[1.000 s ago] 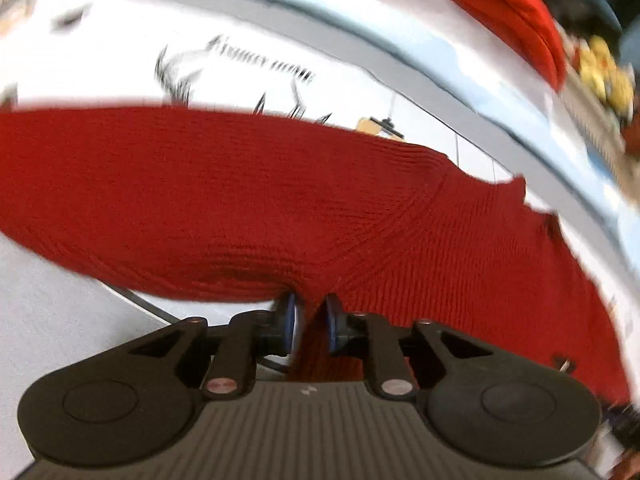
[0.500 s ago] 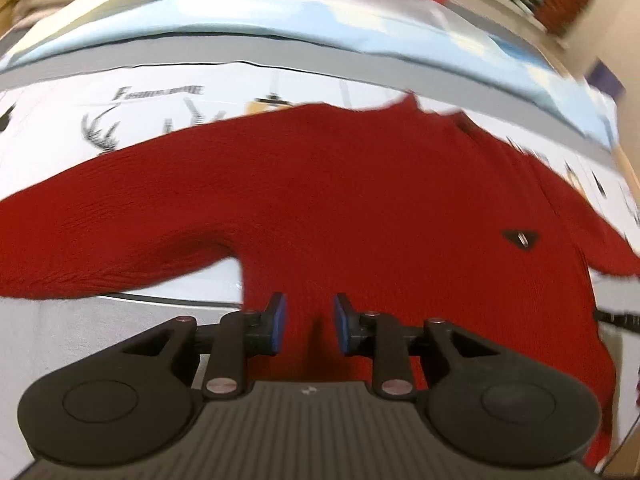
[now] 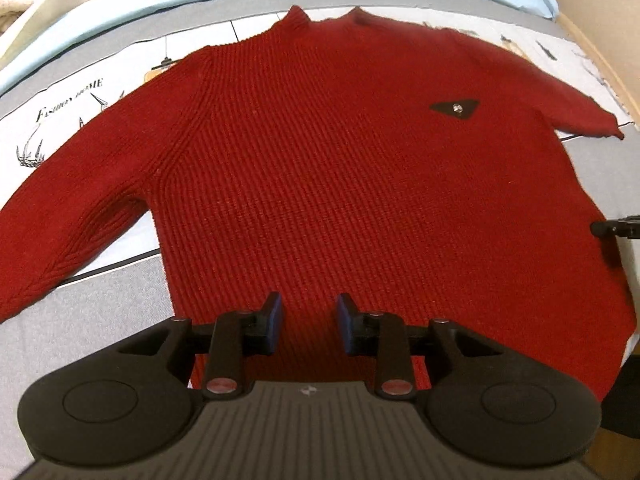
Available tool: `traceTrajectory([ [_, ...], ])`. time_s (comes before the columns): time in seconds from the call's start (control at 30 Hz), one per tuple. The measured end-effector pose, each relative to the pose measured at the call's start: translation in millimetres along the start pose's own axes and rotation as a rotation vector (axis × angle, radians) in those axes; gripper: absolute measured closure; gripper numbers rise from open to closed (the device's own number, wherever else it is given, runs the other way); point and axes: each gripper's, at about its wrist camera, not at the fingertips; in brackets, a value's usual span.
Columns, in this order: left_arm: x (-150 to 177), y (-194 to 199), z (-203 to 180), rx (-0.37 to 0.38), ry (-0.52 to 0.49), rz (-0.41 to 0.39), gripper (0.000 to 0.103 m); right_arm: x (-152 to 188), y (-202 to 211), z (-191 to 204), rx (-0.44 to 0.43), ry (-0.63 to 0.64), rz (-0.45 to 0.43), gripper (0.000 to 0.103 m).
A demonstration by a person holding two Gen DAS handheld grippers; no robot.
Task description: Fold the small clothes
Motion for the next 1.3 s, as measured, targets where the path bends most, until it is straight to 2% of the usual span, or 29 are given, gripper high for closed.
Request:
traceTrajectory([
  [0.07, 9, 8, 0, 0.005, 0.000, -0.007, 0.070, 3, 5, -14, -0.052, -0.098, -0.002, 0.089],
  [0.1, 13, 11, -1, 0.016, -0.012, -0.006, 0.070, 5, 5, -17, -0.045, -0.108, 0.004, 0.089],
  [0.2, 29, 6, -6, 0.040, -0.091, 0.027, 0.070, 19, 6, -3, 0.045, 0.017, 0.048, 0.089],
  [0.27, 41, -12, -5, 0.022, -0.137, 0.086, 0.070, 27, 13, 4, 0.082, 0.049, 0.079, 0.088],
  [0.33, 56, -42, 0, -0.031, -0.150, 0.196, 0.070, 35, 14, 7, 0.110, 0.066, 0.112, 0.088],
  [0.4, 64, -43, 2, -0.039, -0.182, 0.178, 0.069, 43, 12, 14, 0.171, 0.117, 0.137, 0.084],
  [0.47, 61, -32, 6, -0.034, -0.142, 0.169, 0.069, 46, 16, 23, 0.246, 0.138, 0.155, 0.080],
  [0.53, 60, -21, 5, 0.004, -0.143, 0.118, 0.068, 49, 29, 42, 0.304, 0.183, 0.118, 0.080],
  [0.6, 58, -31, 5, 0.028, -0.135, 0.164, 0.068, 54, 37, 55, 0.259, 0.236, 0.078, 0.080],
  [0.63, 58, -41, 2, -0.025, -0.145, 0.206, 0.068, 58, 30, 56, 0.241, 0.238, 0.117, 0.080],
  [0.67, 58, -46, -2, -0.073, -0.169, 0.220, 0.067, 63, 15, 55, 0.268, 0.250, 0.183, 0.080],
  [0.7, 55, -44, -7, -0.086, -0.182, 0.218, 0.067, 69, 5, 55, 0.298, 0.281, 0.205, 0.080],
  [0.73, 49, -36, -11, -0.088, -0.180, 0.191, 0.067, 72, 6, 58, 0.310, 0.309, 0.187, 0.081],
  [0.8, 36, -11, -20, -0.094, -0.163, 0.087, 0.065, 68, 18, 59, 0.294, 0.262, 0.136, 0.079],
  [0.87, 20, 19, -28, -0.084, -0.127, -0.031, 0.049, 68, 40, 56, 0.243, 0.216, 0.015, 0.072],
  [0.9, 12, 34, -33, -0.084, -0.104, -0.093, 0.045, 65, 48, 54, 0.231, 0.197, -0.024, 0.069],
  [0.93, 5, 45, -37, -0.090, -0.080, -0.142, 0.041, 61, 55, 51, 0.227, 0.167, -0.071, 0.061],
  [0.97, -3, 54, -45, -0.096, -0.050, -0.183, 0.041, 56, 60, 46, 0.227, 0.128, -0.110, 0.057],
  [1.13, -35, 75, -66, -0.071, 0.073, -0.298, 0.041, 23, 79, -16, 0.163, -0.220, -0.279, 0.057],
  [1.3, -48, 71, -91, -0.079, 0.084, -0.319, 0.040, 7, 81, -92, 0.107, -0.570, -0.411, 0.057],
])
Point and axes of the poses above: each gripper's, at about its wrist camera, not at the fingertips, and y roughly against the way its jaws point, z to its left, x to its underside, and after that the axes turned 13 degrees about z, right-handed
